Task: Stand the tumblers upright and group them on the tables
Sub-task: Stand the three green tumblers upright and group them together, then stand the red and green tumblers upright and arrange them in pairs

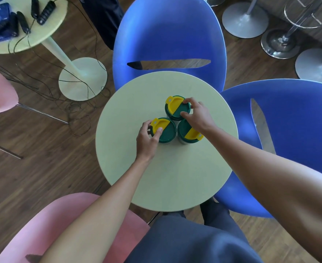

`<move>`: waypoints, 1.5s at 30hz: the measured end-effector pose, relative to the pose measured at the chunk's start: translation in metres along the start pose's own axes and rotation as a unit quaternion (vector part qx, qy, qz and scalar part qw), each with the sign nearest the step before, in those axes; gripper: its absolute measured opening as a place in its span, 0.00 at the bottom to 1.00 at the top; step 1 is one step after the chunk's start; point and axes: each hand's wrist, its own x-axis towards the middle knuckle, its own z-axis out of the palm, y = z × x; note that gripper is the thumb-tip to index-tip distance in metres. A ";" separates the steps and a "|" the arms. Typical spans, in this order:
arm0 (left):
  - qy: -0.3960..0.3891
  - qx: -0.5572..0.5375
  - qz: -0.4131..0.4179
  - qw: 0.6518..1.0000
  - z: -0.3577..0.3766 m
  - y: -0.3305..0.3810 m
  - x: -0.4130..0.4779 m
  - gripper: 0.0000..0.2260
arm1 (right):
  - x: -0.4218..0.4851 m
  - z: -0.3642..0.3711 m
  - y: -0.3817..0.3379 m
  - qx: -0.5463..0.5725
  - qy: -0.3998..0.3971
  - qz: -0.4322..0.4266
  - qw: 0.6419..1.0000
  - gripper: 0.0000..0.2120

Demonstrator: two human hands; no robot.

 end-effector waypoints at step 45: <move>-0.215 0.266 0.527 0.778 0.639 0.416 -0.303 0.06 | -0.274 -0.629 0.400 0.139 0.389 0.086 0.907 0.07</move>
